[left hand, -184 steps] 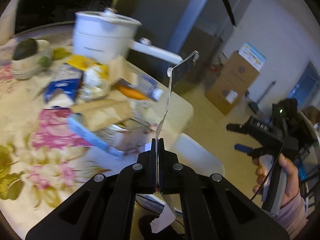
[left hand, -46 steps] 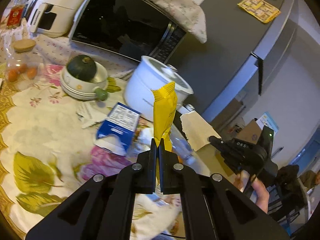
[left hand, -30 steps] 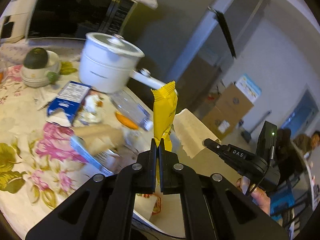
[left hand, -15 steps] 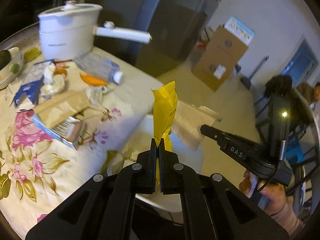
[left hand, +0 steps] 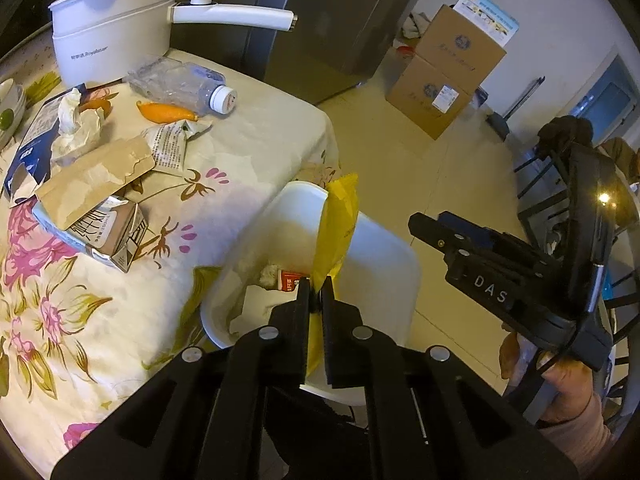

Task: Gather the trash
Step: 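Carry the yellow wrapper and cardboard over the bin and release both, then move both grippers back over the table toward the remaining trash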

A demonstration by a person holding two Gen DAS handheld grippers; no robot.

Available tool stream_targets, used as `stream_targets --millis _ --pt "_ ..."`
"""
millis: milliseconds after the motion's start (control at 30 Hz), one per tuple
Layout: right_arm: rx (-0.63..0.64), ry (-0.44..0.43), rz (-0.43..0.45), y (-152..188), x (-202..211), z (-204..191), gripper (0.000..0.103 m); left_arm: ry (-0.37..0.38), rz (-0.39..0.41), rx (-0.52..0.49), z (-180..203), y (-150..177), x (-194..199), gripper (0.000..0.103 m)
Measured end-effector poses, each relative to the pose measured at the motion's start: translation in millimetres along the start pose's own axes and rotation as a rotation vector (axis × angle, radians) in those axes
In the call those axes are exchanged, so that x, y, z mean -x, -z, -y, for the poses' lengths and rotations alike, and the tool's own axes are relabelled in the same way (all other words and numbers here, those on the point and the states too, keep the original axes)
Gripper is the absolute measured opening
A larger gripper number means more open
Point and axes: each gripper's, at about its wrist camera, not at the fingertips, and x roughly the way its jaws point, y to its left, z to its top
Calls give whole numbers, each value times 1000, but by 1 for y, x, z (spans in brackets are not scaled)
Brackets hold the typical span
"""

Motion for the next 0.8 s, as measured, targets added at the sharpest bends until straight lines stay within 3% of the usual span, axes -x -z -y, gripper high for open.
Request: stream_targets --millis 100,167,367,800 --pt "-22 23 15 -2 0 4 62 -1 0 7 -1 -1 1 20" --pt "-36 38 32 -2 2 7 72 -6 12 16 -2 0 2 42" --pt "-63 25 35 -9 -2 9 81 -25 34 52 -12 0 6 57" --pt "-100 -41 5 -18 -17 -15 86 -105 134 172 -68 -11 30 57"
